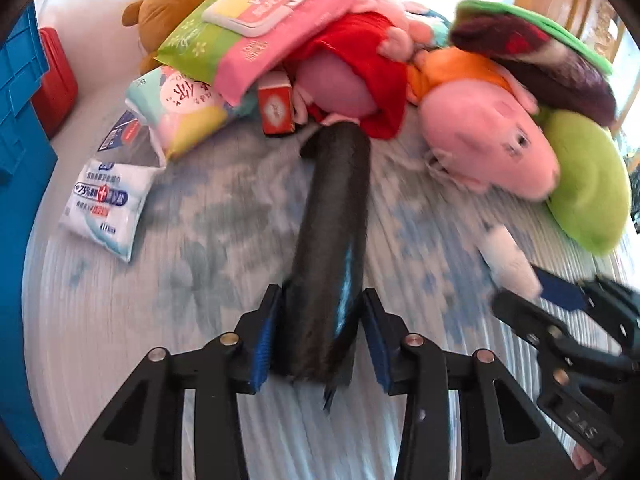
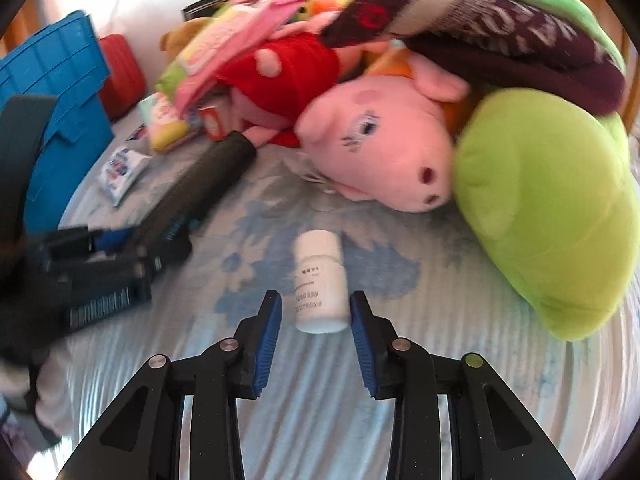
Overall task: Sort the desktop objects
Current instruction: 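Grasp the black foam tube with the left tool while the right tool grasps the white pill bottle, then carry both items over the blue crate and open both tools to drop them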
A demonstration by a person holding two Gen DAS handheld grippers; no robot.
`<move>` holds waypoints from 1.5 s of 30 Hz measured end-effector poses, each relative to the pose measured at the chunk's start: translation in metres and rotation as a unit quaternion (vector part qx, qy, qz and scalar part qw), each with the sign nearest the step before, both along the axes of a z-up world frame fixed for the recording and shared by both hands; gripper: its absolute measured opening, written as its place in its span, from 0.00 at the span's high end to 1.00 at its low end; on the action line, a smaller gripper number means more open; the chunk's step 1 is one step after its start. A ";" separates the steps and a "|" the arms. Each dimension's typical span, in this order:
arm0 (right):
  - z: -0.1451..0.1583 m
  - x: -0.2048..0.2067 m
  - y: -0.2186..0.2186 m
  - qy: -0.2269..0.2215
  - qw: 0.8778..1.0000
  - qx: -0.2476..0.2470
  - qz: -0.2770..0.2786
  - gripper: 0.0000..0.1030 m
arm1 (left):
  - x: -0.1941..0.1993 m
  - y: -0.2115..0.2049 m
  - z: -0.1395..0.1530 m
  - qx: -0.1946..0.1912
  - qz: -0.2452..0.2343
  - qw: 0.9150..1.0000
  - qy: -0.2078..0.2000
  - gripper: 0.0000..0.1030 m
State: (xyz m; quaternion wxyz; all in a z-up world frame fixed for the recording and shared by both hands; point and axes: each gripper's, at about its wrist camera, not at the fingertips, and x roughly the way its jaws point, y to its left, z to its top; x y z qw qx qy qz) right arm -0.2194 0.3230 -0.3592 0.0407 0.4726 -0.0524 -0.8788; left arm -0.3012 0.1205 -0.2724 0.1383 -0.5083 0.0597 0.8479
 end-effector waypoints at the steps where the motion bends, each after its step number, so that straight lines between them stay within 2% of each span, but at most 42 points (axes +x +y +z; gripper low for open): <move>1: -0.001 -0.001 -0.003 0.001 1.000 0.000 0.005 0.65 | -0.001 -0.001 -0.001 -0.001 0.001 1.000 0.001 0.61; 4: -0.005 -0.010 -0.009 0.003 1.000 0.002 0.005 0.61 | -0.016 -0.007 -0.005 0.008 0.011 1.000 -0.017 0.61; 6: -0.005 -0.012 -0.009 0.009 1.000 0.002 0.009 0.54 | -0.027 -0.008 -0.008 0.012 0.014 1.000 -0.017 0.61; 8: -0.009 -0.016 -0.011 0.028 1.000 -0.009 0.010 0.31 | -0.037 -0.007 -0.012 0.004 0.017 1.000 -0.003 0.60; 10: -0.011 -0.018 -0.016 0.037 0.999 -0.020 0.022 0.20 | -0.044 -0.004 -0.017 -0.007 0.012 1.000 0.019 0.53; 11: -0.012 -0.019 -0.022 0.035 0.999 -0.009 0.025 0.06 | -0.046 -0.004 -0.020 -0.004 0.011 1.000 0.028 0.48; 12: -0.014 -0.021 -0.029 0.027 0.999 0.008 0.028 0.00 | -0.049 -0.006 -0.023 0.002 0.012 0.999 0.034 0.42; 14: -0.018 -0.023 -0.041 0.014 0.998 0.052 0.032 0.00 | -0.052 -0.009 -0.027 0.002 0.007 0.999 0.039 0.36; 15: -0.019 -0.023 -0.043 0.012 0.998 0.061 0.029 0.00 | -0.055 -0.011 -0.030 0.000 0.002 0.999 0.039 0.28; 17: -0.017 -0.023 -0.040 0.004 0.998 0.052 0.022 0.00 | -0.062 -0.019 -0.035 -0.004 0.007 0.999 0.037 0.16; 18: -0.016 -0.024 -0.036 -0.007 0.999 0.044 0.016 0.02 | -0.065 -0.024 -0.037 0.003 0.008 0.999 0.033 0.13; 19: -0.013 -0.022 -0.032 -0.009 0.999 0.038 0.007 0.16 | -0.068 -0.025 -0.039 -0.002 0.002 0.999 0.033 0.12; 20: -0.010 -0.018 -0.027 -0.005 0.999 0.037 -0.003 0.37 | -0.070 -0.027 -0.041 -0.005 0.000 0.999 0.033 0.12; 22: -0.006 -0.010 -0.014 -0.002 0.999 0.029 -0.025 0.59 | -0.071 -0.031 -0.043 0.001 0.003 0.999 0.038 0.18; 23: -0.006 -0.007 -0.007 -0.001 0.999 0.014 -0.034 0.65 | -0.069 -0.032 -0.043 0.005 0.001 0.999 0.046 0.29; 24: -0.006 -0.004 -0.001 -0.001 0.999 0.003 -0.042 0.67 | -0.066 -0.032 -0.043 0.007 -0.001 0.999 0.050 0.43; 25: -0.005 -0.004 0.001 0.001 0.999 0.000 -0.044 0.70 | -0.062 -0.031 -0.043 0.010 -0.007 0.999 0.053 0.52; 26: -0.004 -0.003 0.002 0.003 0.999 0.001 -0.047 0.71 | -0.060 -0.031 -0.043 0.007 -0.008 0.999 0.054 0.64; 27: -0.004 -0.002 0.001 0.005 0.999 0.002 -0.045 0.72 | -0.057 -0.033 -0.043 0.012 -0.012 0.999 0.050 0.71; 32: 0.008 0.002 -0.010 0.025 0.999 0.007 -0.029 0.73 | -0.042 -0.054 -0.044 0.020 0.005 0.999 0.032 0.71; 37: 0.041 0.014 -0.012 0.071 0.997 0.009 -0.008 0.73 | -0.019 -0.079 -0.016 0.021 0.018 0.998 0.063 0.71; 39: 0.057 0.017 -0.018 0.092 0.996 0.008 0.001 0.73 | -0.009 -0.090 0.003 0.020 0.029 0.996 0.084 0.71; 40: 0.068 0.021 -0.021 0.106 0.994 0.011 0.009 0.73 | -0.010 -0.044 0.018 0.018 0.037 0.994 0.099 0.71; 43: 0.104 0.030 -0.031 0.155 0.987 0.016 0.031 0.73 | 0.015 0.015 0.060 0.009 0.065 0.986 0.154 0.71; 44: 0.117 0.030 -0.040 0.172 0.984 0.016 0.039 0.73 | 0.029 0.005 0.099 0.008 0.074 0.983 0.166 0.71; 45: 0.133 0.034 -0.045 0.192 0.980 0.014 0.049 0.73 | 0.057 0.004 0.126 0.007 0.086 0.980 0.182 0.71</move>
